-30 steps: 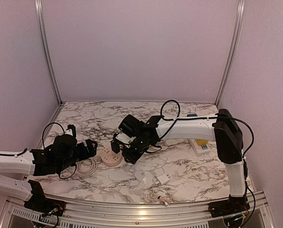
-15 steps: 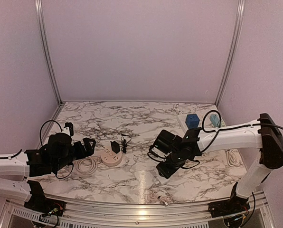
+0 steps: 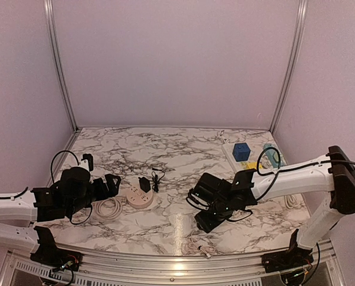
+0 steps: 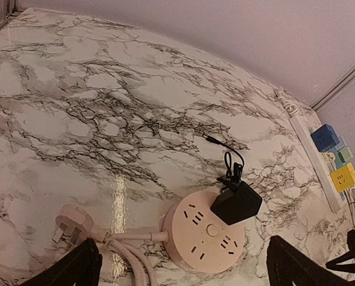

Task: Insert the plug
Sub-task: Pick up the plug from the center of the board.

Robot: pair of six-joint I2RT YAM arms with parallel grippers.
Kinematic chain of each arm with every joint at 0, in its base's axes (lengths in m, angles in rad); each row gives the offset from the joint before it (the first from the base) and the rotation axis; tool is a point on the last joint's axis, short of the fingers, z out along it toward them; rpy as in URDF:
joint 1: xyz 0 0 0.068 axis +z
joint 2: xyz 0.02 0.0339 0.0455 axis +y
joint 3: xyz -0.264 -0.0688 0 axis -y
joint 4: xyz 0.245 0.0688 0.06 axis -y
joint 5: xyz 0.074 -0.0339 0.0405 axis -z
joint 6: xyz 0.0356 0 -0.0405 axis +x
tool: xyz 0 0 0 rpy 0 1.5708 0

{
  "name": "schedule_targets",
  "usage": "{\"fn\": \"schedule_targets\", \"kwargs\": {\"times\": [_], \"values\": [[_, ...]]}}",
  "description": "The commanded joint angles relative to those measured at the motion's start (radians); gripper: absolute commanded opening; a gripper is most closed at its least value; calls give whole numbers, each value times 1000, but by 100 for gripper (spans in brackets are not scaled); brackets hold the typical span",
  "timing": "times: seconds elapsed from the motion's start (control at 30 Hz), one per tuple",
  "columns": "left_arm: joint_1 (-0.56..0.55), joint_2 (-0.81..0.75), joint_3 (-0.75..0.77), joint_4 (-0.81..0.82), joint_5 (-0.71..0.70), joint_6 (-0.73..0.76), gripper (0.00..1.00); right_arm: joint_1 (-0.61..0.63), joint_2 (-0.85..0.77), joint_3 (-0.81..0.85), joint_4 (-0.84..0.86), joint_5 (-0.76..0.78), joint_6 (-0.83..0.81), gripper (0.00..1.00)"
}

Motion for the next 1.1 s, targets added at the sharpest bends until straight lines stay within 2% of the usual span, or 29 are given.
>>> {"fn": "schedule_targets", "kwargs": {"times": [0.0, 0.13, 0.33, 0.47, 0.57, 0.67, 0.8, 1.07], "values": [[-5, -21, -10, -19, -21, 14, 99, 25, 17, 36, 0, 21, 35, 56], [-5, -31, -14, -26, -28, 15, 99, 38, 38, 23, 2, 36, 42, 56], [-5, -28, -9, -25, -29, 23, 99, 57, 71, 26, 17, 46, 47, 49], [-6, -30, -5, -28, -32, 36, 99, 57, 67, 25, 24, 53, 43, 37], [-6, -39, -4, -28, -33, 53, 99, 57, 57, 29, 25, 56, 38, 21], [-5, -54, -5, -19, -33, 85, 99, 57, 37, 34, 27, 55, 27, 14], [-6, -86, 25, -37, -14, 150, 99, 57, -2, 53, 44, 47, -9, 8], [-7, -172, 54, -34, 75, 294, 99, 57, -59, 131, 84, -53, -138, 6]]}}
